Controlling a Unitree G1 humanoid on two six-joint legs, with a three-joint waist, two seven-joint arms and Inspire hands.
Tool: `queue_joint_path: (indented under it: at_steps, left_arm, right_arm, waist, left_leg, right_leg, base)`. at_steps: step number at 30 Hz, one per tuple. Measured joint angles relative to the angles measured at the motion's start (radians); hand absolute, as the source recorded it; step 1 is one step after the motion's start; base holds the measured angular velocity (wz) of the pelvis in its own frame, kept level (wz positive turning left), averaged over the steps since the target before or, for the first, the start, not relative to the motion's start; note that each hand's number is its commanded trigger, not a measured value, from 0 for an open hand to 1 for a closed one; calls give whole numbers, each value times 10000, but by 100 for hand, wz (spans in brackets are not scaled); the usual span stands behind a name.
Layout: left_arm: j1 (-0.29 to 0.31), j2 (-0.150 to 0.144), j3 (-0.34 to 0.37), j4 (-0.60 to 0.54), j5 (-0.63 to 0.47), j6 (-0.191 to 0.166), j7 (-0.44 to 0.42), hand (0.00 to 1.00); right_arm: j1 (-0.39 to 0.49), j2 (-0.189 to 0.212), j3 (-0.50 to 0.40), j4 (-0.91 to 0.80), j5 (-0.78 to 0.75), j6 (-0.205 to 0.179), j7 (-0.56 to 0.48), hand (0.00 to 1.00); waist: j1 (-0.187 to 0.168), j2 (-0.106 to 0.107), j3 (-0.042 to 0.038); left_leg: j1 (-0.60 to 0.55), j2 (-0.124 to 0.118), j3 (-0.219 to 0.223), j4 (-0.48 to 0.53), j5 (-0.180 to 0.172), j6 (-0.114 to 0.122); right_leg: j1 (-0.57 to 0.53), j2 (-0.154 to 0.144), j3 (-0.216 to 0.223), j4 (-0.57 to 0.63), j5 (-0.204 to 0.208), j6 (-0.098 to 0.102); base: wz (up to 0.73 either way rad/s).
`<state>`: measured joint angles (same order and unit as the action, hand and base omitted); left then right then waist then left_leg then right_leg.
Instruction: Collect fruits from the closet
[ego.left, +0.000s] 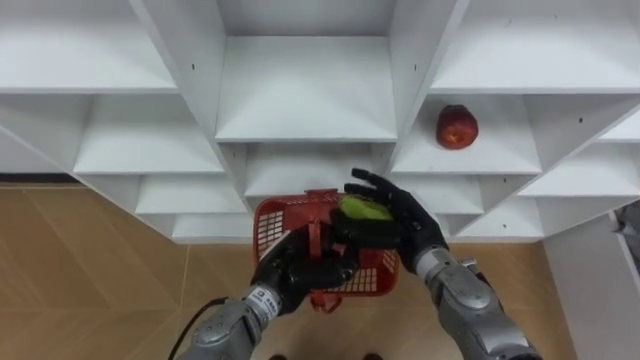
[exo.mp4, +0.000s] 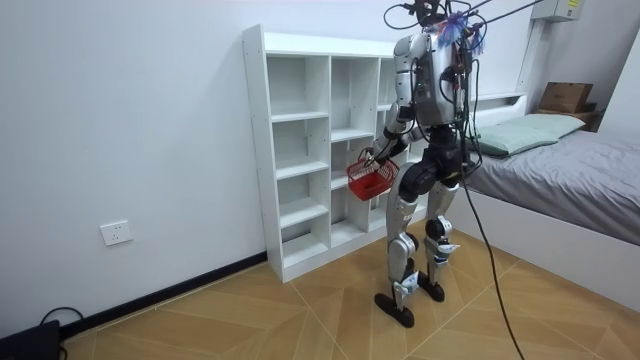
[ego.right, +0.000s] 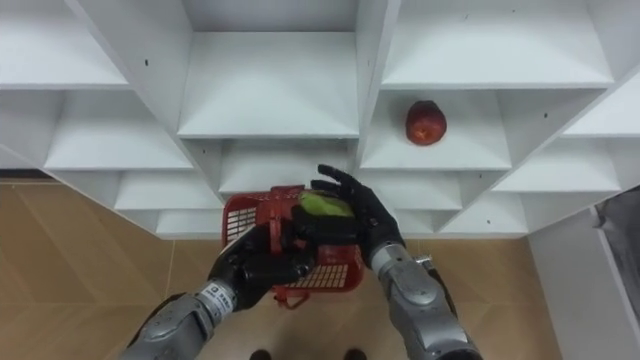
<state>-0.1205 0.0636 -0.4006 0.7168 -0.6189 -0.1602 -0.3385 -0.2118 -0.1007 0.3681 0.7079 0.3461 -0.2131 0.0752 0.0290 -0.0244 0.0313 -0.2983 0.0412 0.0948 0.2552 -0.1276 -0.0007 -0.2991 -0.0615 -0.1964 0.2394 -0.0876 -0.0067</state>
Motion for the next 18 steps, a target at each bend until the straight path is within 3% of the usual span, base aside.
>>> queue_joint_path:
  at_steps: [18]
  left_arm:
    - [-4,35,-41,-298,-184,-7,227,100]
  right_arm:
    - [-18,-71,31,0,7,-382,-125,0]
  waist:
    - [10,-8,2]
  left_leg:
    - [33,37,92,12,0,-1]
  right_leg:
    - [0,10,53,11,10,-13]
  base:
    - [0]
